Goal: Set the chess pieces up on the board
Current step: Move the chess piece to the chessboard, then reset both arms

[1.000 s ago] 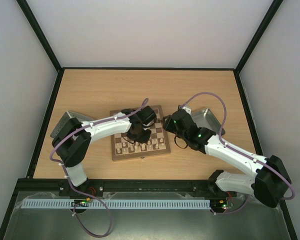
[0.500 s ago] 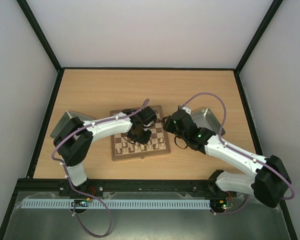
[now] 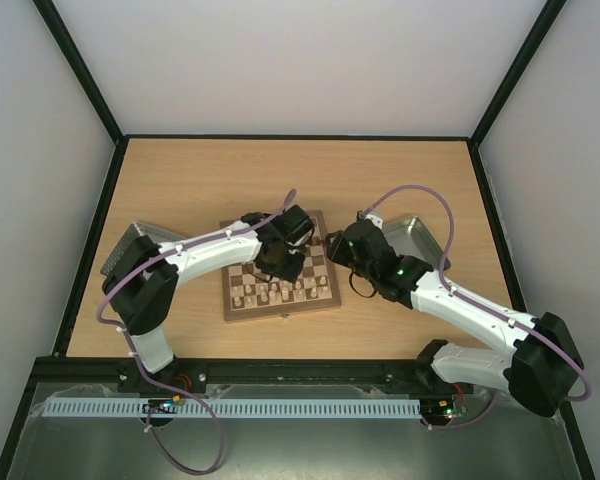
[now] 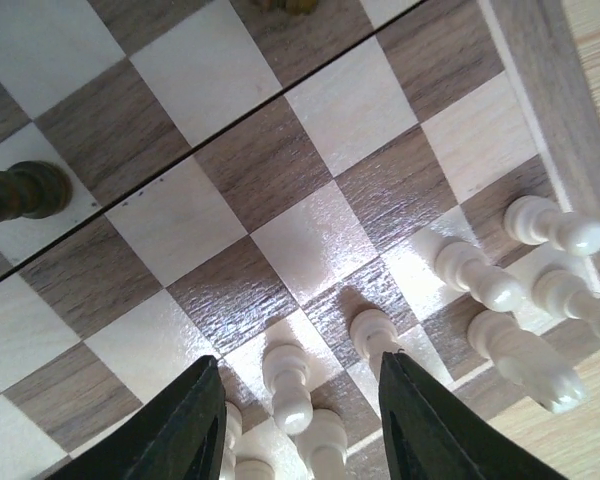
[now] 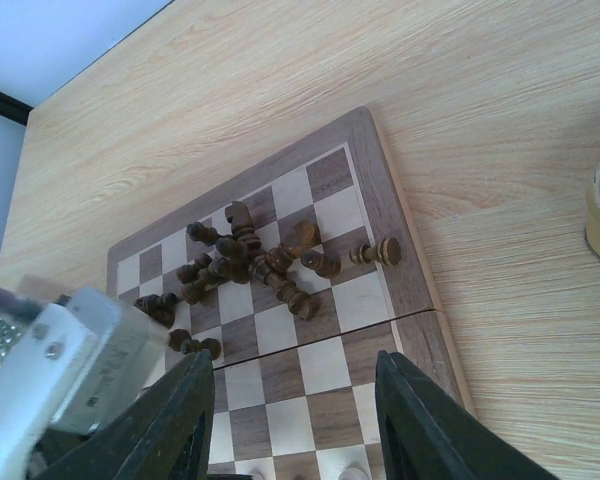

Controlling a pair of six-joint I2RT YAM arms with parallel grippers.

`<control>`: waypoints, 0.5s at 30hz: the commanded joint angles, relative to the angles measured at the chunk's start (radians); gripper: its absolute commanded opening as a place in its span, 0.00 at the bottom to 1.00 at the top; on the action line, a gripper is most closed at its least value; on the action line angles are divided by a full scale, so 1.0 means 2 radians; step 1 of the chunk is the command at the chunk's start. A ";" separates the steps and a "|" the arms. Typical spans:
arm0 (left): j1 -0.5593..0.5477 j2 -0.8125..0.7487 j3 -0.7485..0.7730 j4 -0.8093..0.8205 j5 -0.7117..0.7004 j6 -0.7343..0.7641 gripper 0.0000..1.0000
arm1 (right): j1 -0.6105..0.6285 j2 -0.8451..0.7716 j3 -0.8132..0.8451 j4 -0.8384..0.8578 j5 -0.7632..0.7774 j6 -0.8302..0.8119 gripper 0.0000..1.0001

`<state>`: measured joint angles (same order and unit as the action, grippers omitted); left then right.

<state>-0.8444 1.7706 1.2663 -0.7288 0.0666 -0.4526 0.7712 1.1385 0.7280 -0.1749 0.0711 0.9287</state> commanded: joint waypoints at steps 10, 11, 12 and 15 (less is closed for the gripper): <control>0.035 -0.187 -0.063 0.072 -0.069 -0.034 0.66 | -0.004 -0.026 0.005 -0.033 0.012 -0.022 0.47; 0.038 -0.208 -0.075 0.080 -0.082 -0.035 0.68 | -0.003 -0.027 0.008 -0.038 0.011 -0.027 0.49; 0.041 -0.227 -0.086 0.087 -0.096 -0.035 0.70 | -0.003 -0.028 0.010 -0.043 0.011 -0.033 0.50; 0.044 -0.293 -0.122 0.106 -0.136 -0.034 0.84 | -0.003 -0.033 0.018 -0.067 0.026 -0.048 0.53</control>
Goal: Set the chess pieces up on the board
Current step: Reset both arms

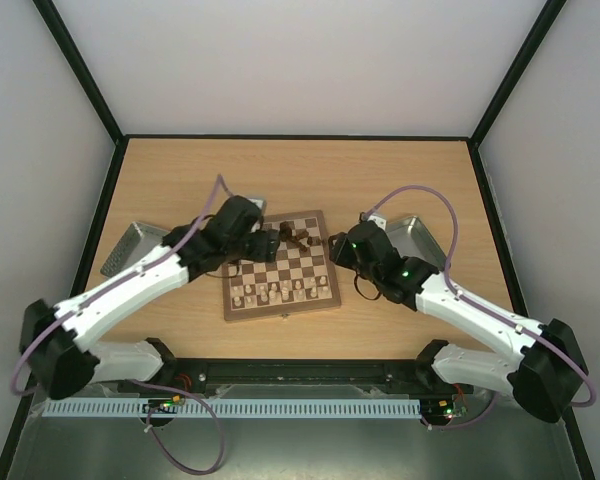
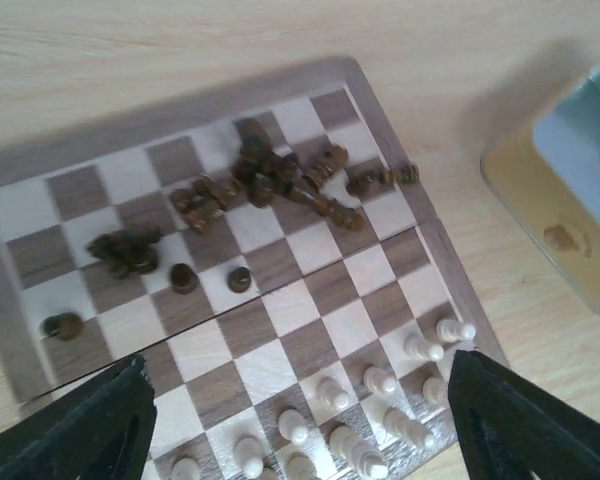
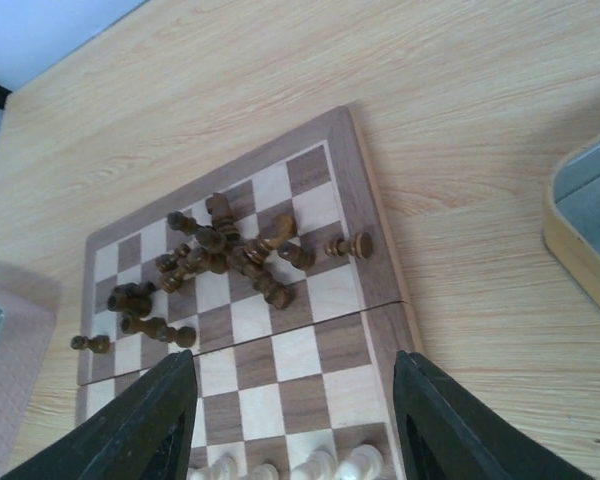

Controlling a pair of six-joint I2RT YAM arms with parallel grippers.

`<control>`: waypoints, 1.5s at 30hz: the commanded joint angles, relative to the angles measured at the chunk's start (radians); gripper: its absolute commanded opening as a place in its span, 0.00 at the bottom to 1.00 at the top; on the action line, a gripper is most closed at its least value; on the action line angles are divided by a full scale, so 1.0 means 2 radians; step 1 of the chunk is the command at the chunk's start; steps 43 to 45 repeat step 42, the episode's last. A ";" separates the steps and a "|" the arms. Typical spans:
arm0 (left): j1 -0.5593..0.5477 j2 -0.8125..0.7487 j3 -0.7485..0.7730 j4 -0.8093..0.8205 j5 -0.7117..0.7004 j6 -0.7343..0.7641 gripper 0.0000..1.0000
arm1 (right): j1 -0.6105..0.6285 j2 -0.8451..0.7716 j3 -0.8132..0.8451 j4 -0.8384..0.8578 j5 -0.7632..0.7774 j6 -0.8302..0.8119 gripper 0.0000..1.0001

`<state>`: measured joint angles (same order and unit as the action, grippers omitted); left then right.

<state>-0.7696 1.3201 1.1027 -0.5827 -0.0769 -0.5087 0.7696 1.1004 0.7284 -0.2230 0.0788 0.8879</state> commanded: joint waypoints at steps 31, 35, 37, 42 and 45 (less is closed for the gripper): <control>0.008 -0.519 -0.064 -0.057 -0.230 -0.046 0.99 | -0.003 -0.371 0.084 -0.225 0.290 -0.106 0.98; 0.009 -0.520 -0.059 -0.061 -0.233 -0.044 0.99 | -0.002 -0.371 0.090 -0.230 0.290 -0.106 0.98; 0.008 -0.520 -0.056 -0.063 -0.234 -0.041 0.99 | -0.002 -0.373 0.090 -0.230 0.290 -0.106 0.98; 0.011 -0.521 -0.054 -0.064 -0.237 -0.037 0.99 | -0.002 -0.375 0.089 -0.228 0.290 -0.105 0.98; 0.011 -0.521 -0.054 -0.064 -0.237 -0.037 0.99 | -0.002 -0.375 0.089 -0.228 0.290 -0.105 0.98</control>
